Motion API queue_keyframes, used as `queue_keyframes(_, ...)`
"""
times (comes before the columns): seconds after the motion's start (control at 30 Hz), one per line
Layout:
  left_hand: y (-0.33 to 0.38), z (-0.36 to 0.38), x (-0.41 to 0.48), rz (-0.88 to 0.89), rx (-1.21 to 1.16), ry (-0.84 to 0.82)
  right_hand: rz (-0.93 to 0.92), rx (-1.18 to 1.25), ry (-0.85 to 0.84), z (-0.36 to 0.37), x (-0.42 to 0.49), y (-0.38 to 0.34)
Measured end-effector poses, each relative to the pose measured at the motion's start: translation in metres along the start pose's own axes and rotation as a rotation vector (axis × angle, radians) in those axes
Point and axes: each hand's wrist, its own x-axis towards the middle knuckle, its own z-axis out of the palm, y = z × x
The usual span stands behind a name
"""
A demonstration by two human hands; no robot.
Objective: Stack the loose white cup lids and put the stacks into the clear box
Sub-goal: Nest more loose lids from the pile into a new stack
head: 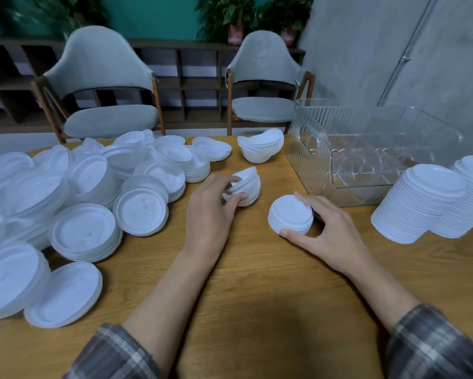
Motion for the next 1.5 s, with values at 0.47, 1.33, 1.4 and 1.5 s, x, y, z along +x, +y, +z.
queue_keyframes(0.47, 0.027, 0.021, -0.011, -0.269, -0.389, -0.182, -0.023, 0.117, -0.041, -0.002, 0.004, 0.001)
queue_keyframes(1.33, 0.028, 0.031, -0.021, -0.077, -0.094, -0.401, -0.055, 0.068, -0.039, 0.006, 0.003, 0.004)
queue_keyframes(1.4, 0.027, 0.032, -0.021, -0.070, -0.078, -0.394, -0.057, 0.067, -0.036, 0.007, 0.003, 0.005)
queue_keyframes(1.5, 0.027, 0.033, -0.021, -0.058, -0.065, -0.390, -0.053, 0.049, -0.034, 0.007, 0.004, 0.006)
